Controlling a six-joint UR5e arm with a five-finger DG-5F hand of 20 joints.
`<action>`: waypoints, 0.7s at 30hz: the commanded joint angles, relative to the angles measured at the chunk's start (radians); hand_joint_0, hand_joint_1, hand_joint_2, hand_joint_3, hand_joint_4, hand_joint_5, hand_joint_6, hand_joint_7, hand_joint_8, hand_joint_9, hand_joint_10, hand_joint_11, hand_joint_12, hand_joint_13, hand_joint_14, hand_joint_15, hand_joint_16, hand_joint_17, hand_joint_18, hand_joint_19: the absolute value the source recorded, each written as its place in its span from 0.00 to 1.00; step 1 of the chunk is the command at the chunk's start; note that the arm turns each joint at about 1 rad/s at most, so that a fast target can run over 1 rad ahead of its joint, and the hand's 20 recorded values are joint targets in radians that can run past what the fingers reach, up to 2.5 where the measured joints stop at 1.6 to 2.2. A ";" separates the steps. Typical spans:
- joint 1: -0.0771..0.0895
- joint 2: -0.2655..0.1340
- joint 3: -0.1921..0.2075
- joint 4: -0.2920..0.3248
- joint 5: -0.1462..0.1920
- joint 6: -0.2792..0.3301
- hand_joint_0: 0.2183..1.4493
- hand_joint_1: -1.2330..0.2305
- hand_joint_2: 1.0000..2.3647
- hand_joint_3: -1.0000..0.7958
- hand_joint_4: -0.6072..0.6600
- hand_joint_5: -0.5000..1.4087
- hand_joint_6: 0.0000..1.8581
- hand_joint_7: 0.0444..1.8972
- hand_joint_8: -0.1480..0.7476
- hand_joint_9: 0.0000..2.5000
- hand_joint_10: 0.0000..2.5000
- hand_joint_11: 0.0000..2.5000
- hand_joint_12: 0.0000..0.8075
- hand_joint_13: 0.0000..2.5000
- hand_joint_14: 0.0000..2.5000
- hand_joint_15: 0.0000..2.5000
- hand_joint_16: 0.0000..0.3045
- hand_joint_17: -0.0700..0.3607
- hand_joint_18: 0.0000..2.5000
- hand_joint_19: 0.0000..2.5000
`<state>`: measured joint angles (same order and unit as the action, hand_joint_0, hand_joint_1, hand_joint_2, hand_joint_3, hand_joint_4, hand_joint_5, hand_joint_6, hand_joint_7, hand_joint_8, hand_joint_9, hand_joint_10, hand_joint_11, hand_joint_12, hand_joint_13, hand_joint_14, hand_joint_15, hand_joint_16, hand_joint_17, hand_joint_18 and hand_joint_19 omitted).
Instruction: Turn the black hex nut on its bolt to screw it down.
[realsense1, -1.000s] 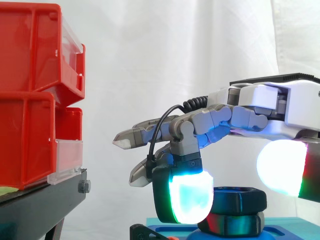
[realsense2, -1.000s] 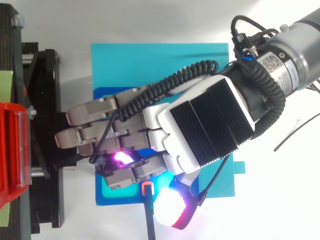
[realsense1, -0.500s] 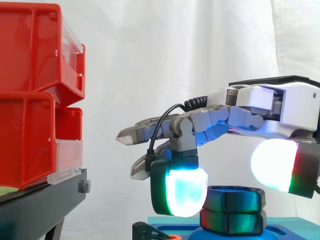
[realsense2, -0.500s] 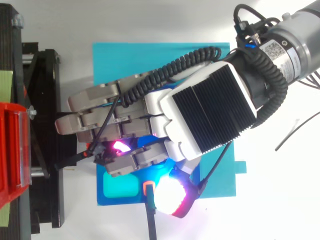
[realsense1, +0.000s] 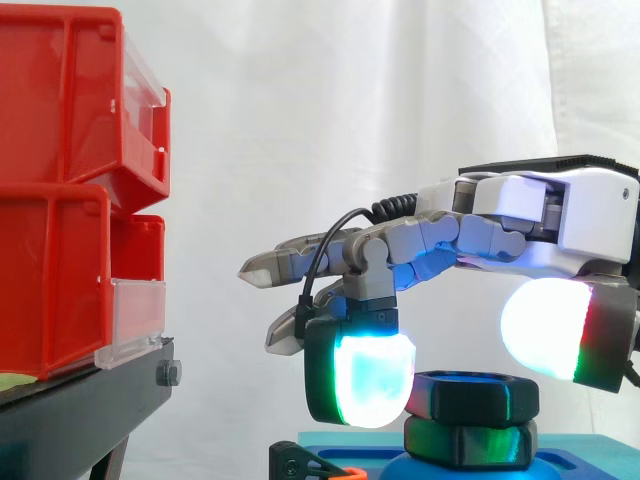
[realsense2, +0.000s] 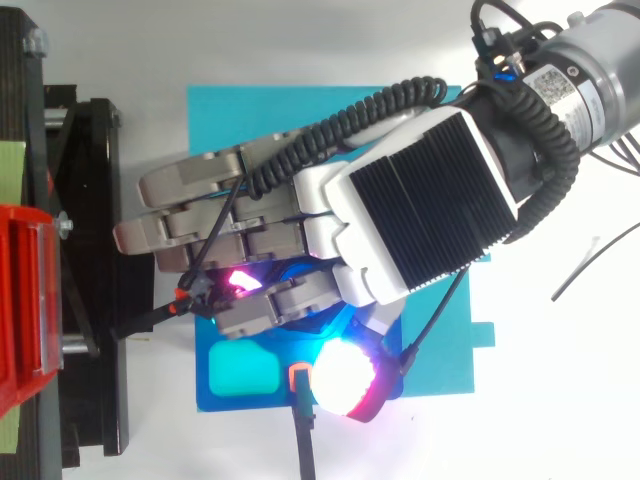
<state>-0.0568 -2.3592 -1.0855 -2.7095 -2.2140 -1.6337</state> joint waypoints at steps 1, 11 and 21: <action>-0.005 0.000 0.001 0.000 -0.007 0.000 0.24 0.73 0.00 0.28 0.66 0.22 0.30 0.75 0.51 0.26 0.00 0.08 0.41 0.13 0.00 0.01 0.14 0.38 0.05 0.09; -0.023 0.000 -0.001 0.020 -0.030 0.002 0.24 0.73 0.00 0.28 0.66 0.22 0.30 0.75 0.51 0.26 0.00 0.08 0.41 0.13 0.00 0.01 0.14 0.38 0.05 0.09; -0.034 0.000 -0.001 0.036 -0.041 0.003 0.24 0.73 0.00 0.28 0.66 0.22 0.30 0.75 0.51 0.26 0.00 0.08 0.40 0.13 0.00 0.02 0.14 0.38 0.05 0.09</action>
<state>-0.0876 -2.3593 -1.0856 -2.6759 -2.2540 -1.6307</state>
